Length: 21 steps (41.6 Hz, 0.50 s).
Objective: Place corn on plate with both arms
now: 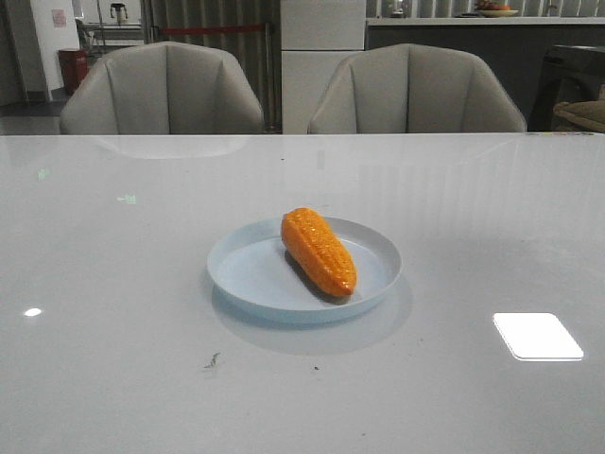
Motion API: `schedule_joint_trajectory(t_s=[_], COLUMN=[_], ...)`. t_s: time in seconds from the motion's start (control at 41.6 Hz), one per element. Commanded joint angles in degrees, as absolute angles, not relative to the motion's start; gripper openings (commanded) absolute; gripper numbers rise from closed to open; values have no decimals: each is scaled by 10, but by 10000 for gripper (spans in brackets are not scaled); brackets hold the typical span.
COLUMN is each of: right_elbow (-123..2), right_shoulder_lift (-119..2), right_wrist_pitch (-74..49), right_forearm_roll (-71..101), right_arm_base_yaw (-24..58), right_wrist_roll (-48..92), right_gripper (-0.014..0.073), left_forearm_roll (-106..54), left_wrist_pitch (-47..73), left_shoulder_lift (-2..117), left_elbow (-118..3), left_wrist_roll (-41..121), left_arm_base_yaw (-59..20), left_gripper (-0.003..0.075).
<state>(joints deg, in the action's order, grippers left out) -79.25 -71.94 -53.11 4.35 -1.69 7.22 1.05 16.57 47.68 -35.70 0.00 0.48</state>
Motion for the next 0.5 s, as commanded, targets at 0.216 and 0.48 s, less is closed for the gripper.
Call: schedule_joint_trajectory(t_s=[0.216, 0.48], right_elbow=[-495, -341], right_shoulder_lift=[-507, -393], right_wrist_pitch=[-351, -319], right_forearm_roll=[42, 42], right_arm_base_yaw=[-42, -42], right_wrist_roll=[101, 100], right_gripper=[535, 535], left_forearm_roll=[5, 5], left_wrist_pitch=[125, 125], left_shoulder_lift=[476, 476], left_elbow=[-374, -374], left_wrist_roll=[0, 0], left_arm_base_yaw=[6, 6], left_gripper=[362, 362])
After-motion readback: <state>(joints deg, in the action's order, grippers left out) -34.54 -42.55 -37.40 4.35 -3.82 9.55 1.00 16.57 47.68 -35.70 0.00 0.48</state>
